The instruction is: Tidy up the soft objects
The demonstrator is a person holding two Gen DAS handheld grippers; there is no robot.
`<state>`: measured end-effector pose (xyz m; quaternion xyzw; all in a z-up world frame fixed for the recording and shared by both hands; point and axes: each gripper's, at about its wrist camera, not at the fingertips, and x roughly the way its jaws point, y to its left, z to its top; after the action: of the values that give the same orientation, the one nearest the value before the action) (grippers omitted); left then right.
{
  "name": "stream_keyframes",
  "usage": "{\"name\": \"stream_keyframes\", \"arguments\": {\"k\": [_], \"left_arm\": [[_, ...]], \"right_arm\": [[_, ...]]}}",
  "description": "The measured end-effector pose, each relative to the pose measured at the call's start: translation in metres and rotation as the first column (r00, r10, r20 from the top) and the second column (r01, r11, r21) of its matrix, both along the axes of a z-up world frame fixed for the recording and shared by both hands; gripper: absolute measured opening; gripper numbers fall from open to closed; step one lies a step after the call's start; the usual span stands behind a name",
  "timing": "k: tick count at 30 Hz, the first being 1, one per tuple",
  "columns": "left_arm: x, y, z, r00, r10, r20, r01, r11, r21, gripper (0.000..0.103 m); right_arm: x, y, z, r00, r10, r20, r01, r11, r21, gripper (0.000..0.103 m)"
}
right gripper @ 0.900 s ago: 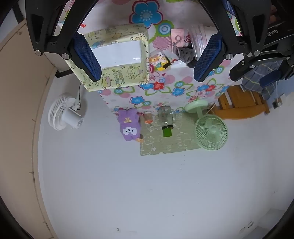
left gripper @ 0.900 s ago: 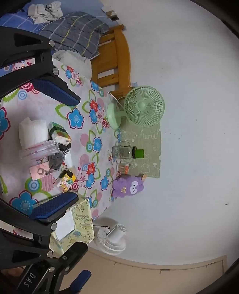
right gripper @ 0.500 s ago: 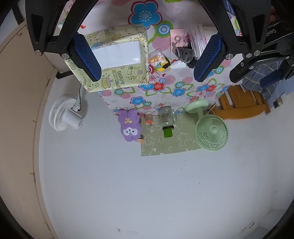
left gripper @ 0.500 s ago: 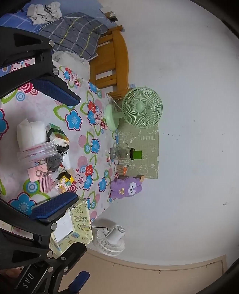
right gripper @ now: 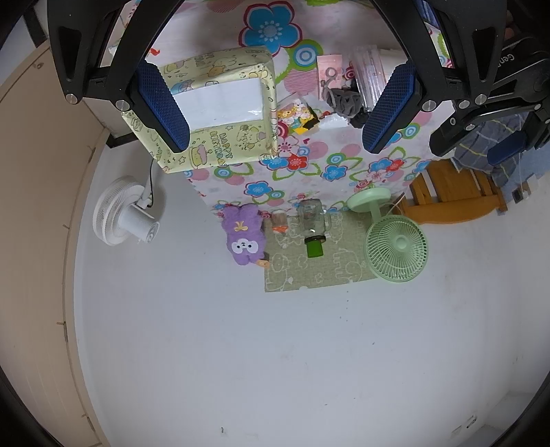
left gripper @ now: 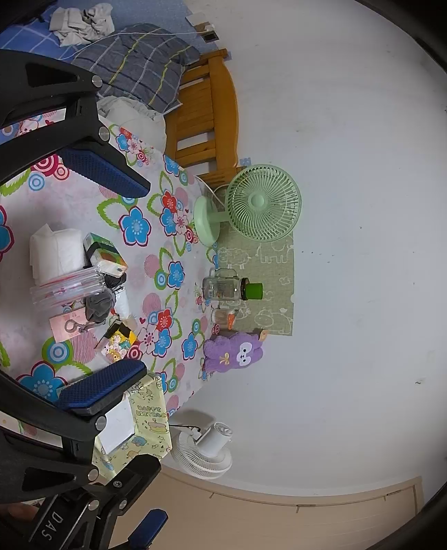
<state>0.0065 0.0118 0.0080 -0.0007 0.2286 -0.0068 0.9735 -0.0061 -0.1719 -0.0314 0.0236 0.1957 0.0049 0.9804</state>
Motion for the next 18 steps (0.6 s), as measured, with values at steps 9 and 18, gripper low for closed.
{"name": "stream_keyframes", "arguments": {"k": [9, 18], "left_arm": [[0.0027, -0.0029, 0.0040, 1.000, 0.000, 0.002, 0.000, 1.000, 0.007, 0.095], [-0.0039, -0.0060, -0.0002, 1.000, 0.000, 0.008, 0.000, 1.000, 0.007, 0.095]], "right_arm": [[-0.0036, -0.0035, 0.0005, 1.000, 0.000, -0.001, 0.000, 1.000, 0.002, 0.102], [-0.0047, -0.0030, -0.0014, 1.000, 0.001, 0.001, -0.001, 1.000, 0.000, 0.102]]}}
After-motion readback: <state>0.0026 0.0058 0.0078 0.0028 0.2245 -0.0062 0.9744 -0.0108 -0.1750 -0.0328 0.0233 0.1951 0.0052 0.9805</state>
